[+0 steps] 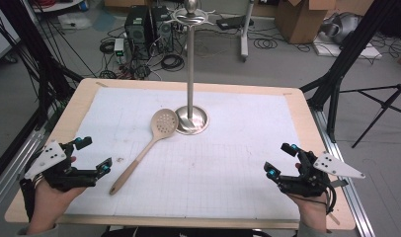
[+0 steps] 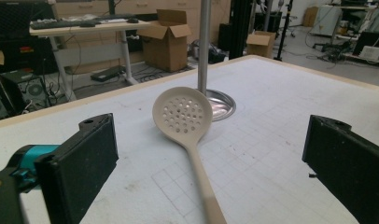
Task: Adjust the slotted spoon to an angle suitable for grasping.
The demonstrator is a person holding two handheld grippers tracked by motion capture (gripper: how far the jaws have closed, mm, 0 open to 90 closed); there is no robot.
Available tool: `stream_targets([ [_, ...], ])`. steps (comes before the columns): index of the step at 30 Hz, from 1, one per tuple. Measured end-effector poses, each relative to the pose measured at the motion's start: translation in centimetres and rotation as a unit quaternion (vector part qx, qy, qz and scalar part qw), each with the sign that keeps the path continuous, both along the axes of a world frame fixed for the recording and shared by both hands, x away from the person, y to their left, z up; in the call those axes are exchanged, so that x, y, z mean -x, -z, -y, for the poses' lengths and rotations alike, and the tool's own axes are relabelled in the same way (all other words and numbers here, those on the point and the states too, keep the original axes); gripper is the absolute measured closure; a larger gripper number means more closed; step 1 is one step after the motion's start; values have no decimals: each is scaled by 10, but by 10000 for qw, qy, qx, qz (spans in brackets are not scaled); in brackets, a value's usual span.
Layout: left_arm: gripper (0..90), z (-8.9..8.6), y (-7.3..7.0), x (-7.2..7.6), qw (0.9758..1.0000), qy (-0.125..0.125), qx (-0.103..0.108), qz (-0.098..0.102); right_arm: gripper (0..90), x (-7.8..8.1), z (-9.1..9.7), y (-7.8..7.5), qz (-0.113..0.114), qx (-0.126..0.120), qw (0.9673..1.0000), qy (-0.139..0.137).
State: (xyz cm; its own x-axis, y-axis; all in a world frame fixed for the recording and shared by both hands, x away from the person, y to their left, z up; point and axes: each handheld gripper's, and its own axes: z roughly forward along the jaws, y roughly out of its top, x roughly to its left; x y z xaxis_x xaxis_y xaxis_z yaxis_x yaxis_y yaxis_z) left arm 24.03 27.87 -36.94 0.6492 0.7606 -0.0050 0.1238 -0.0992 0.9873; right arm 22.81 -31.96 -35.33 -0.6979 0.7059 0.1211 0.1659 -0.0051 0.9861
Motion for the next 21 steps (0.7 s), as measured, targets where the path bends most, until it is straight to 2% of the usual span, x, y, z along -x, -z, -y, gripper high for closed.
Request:
stream_targets([
  [4, 37, 1, 0, 1, 10000, -44, 2, 9, 96, -3, -1, 1, -18, 3, 10000, -25],
  [5, 58, 2, 0, 1, 10000, -29, -54, -22, 96, -5, -1, 1, -16, -14, 10000, -39],
  [8, 125, 3, 0, 1, 9999, -22, -13, -116, 96, -7, -3, 1, -39, -22, 9999, -97],
  [10, 164, 5, -2, -1, 9998, -26, -66, -167, 96, -8, -4, 1, -53, -28, 9999, -120],
  [12, 195, 7, -5, -4, 9994, -45, -141, -303, 96, -10, -7, 0, -46, -43, 9998, -162],
  [15, 238, 8, -8, -7, 9991, 25, -200, -382, 96, -12, -8, 0, -36, -43, 9998, -214],
  [16, 263, 9, -8, -9, 9988, 34, -229, -426, 96, -13, -8, -1, -25, -60, 9997, -228],
  [17, 324, 9, -8, -13, 9979, 75, -224, -602, 96, -15, -9, 0, -31, -88, 9996, -257],
  [21, 416, 12, -5, -18, 9968, 155, -249, -745, 96, -18, -9, 0, -63, -113, 9995, -287],
])
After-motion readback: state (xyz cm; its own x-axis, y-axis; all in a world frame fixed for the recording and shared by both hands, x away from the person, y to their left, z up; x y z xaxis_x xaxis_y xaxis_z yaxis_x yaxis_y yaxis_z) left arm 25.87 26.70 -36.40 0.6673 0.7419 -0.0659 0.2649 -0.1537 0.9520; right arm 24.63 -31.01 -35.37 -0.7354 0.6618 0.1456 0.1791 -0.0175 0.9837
